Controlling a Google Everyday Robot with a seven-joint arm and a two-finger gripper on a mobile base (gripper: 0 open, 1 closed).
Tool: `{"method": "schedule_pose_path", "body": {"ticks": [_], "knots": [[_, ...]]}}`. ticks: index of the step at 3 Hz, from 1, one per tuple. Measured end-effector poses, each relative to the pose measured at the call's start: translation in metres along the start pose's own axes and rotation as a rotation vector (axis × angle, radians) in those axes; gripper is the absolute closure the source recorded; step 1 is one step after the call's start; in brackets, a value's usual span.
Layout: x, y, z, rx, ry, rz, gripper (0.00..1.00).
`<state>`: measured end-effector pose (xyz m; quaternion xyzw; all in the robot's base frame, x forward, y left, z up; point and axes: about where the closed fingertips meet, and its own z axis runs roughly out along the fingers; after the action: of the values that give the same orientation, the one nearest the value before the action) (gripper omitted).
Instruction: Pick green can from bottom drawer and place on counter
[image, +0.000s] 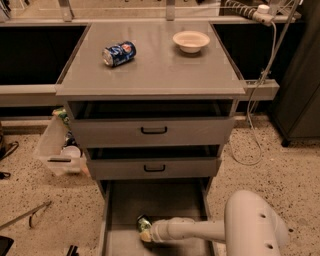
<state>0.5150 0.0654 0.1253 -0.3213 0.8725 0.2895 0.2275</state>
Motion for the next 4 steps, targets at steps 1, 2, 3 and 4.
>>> {"method": "schedule_pose_path", "body": {"ticks": [1, 2, 3, 4], "knots": [[0.0, 0.0, 0.0, 0.0, 0.0, 0.0, 1.0], [-0.01, 0.002, -0.005, 0.005, -0.005, -0.015, 1.0], [-0.052, 0.015, -0.041, -0.022, -0.052, -0.065, 1.0], [-0.116, 0.035, -0.104, -0.085, -0.133, -0.106, 1.0]]}}
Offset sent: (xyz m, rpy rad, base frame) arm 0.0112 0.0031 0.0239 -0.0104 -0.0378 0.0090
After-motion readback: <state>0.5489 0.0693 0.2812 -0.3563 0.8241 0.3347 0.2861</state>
